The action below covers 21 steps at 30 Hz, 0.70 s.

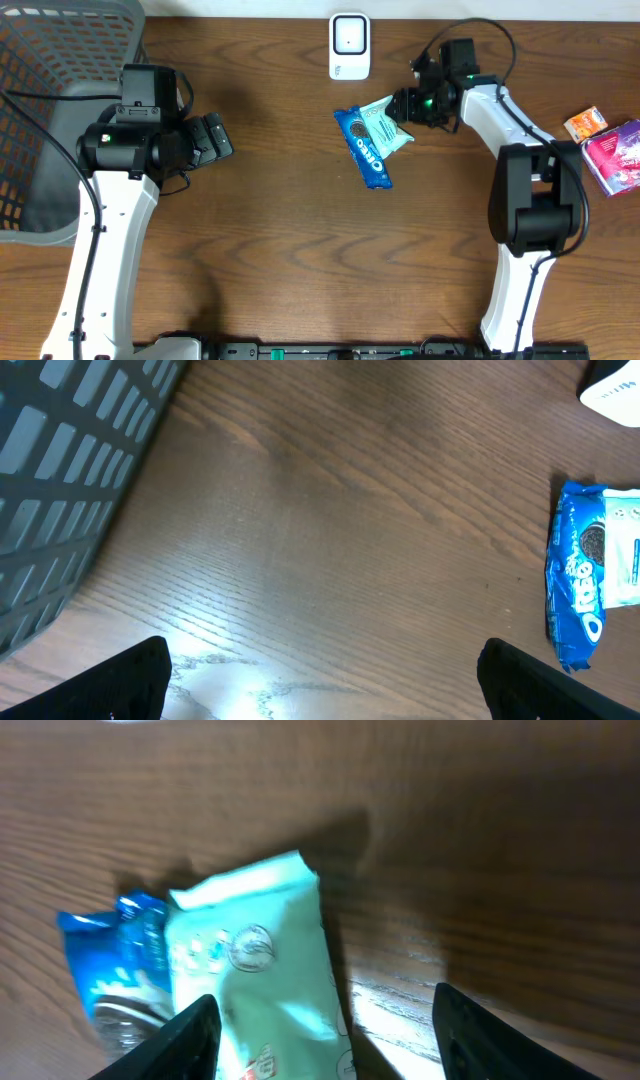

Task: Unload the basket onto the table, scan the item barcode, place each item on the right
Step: 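Move the right gripper left and grasp the mint-green wipes pack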

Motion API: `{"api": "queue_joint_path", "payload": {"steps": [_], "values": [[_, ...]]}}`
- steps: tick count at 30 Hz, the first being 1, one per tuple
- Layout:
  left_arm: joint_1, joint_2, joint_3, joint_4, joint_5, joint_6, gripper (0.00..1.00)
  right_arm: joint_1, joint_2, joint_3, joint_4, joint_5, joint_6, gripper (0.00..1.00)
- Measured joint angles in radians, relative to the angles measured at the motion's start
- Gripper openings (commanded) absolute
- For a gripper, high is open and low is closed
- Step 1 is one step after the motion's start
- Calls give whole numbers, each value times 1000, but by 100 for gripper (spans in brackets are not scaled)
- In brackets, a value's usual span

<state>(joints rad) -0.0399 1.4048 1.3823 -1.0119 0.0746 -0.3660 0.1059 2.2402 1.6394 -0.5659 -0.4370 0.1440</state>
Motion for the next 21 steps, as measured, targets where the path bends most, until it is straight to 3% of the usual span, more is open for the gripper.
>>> {"api": "queue_joint_path", "payload": {"steps": [4,6,8,11,21], "values": [[0,0,0,0,0,0,98,-3,16,0,-9,-76,-4,58],[0,0,0,0,0,0,98,-3,24,0,-10,-108,-11,49],[0,0,0,0,0,0,98,-3,29,0,-21,-132,-11,36],[0,0,0,0,0,0,98,-3,38,1,-50,-169,-16,1],[0,0,0,0,0,0,98,-6,35,11,-77,-203,-10,1]]}}
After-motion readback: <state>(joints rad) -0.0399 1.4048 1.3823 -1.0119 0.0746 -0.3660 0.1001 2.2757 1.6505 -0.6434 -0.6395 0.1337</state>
